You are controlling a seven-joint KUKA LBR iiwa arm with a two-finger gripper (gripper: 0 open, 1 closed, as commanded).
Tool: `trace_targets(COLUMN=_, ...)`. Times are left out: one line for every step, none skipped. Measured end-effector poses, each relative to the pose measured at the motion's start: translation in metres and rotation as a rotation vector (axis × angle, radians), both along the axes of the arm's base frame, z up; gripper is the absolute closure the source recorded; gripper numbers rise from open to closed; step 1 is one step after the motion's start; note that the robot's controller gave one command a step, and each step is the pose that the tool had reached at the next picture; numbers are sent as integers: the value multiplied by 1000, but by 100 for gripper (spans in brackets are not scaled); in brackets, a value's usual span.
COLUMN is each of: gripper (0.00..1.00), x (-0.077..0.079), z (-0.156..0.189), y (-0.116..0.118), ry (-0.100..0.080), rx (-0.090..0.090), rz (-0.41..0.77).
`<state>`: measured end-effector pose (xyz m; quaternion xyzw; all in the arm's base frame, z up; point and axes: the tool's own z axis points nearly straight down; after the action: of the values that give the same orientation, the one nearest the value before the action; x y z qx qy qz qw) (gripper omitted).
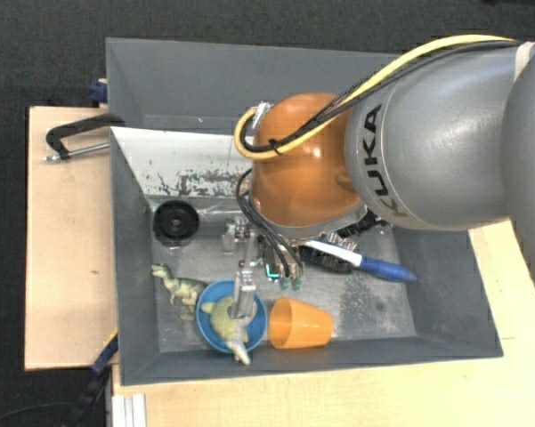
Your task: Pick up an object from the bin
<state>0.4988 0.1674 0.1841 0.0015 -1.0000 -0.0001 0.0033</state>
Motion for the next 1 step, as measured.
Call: trace_targets(gripper=0, x=4, z=-112, y=11, ry=-17, rx=1, rz=295)
